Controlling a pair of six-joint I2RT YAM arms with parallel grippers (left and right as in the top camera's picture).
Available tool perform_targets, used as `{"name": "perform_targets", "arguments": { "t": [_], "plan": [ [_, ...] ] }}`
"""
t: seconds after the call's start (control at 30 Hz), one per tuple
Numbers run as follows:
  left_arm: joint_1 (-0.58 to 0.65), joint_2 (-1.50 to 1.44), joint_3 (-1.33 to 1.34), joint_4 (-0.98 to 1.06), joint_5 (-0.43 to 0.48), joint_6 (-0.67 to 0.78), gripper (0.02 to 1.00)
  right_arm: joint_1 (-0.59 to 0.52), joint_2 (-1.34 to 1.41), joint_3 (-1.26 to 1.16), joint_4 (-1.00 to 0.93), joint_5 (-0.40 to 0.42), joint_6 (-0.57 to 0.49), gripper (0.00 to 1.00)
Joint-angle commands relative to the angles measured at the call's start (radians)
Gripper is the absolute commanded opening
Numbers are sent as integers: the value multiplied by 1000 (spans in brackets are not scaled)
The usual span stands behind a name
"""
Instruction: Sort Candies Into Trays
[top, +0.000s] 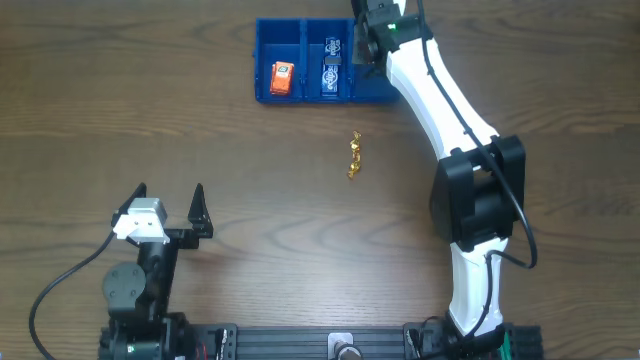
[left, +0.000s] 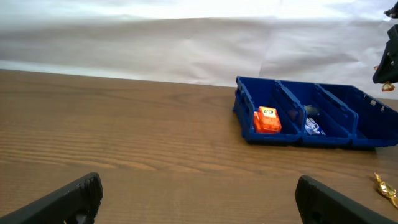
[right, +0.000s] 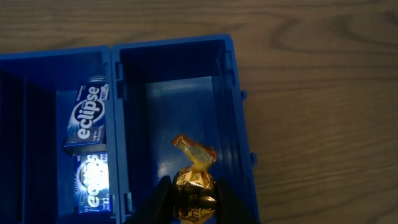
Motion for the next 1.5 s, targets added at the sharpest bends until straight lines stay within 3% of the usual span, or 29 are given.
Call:
{"name": "perform_targets", "arguments": {
  "t": [0.03, 0.5, 0.63, 0.73, 0.87, 0.93, 0.97, 1.07, 1.1, 1.37, 1.5],
  "plan": [
    [2, -6, -13, -48, 37, -12, 998, -5, 55, -2, 6, -11, -13, 178],
    [2, -6, -13, -47, 37, -11, 996, -17, 61, -2, 50, -16, -17, 183],
    [2, -6, -13, -47, 37, -12, 996, -23, 62, -2, 119, -14, -63, 183],
    [2, -6, -13, -47, 37, -12, 998, -24, 62, -2, 154, 36, -66, 185],
    [2, -6, -13, -47, 37, -12, 998, -31, 62, -2, 189, 45, -65, 191],
    [2, -6, -13, -47, 37, -12, 998, -31, 62, -2, 192, 45, -65, 288],
    [2, -6, -13, -47, 37, -11, 996, -31, 62, -2, 192, 45, -65, 402],
    [2, -6, -13, -47, 37, -12, 998, -31, 62, -2, 180, 45, -65, 917],
    [2, -6, -13, -48, 37, -12, 998, -31, 62, -2, 172, 45, -65, 1000],
    [2, -6, -13, -47, 37, -12, 998, -19, 19, -1, 130, 27, -71, 1000],
    [2, -6, -13, -48, 37, -12, 998, 6, -62, -1, 2, -13, -68, 998]
  ]
}}
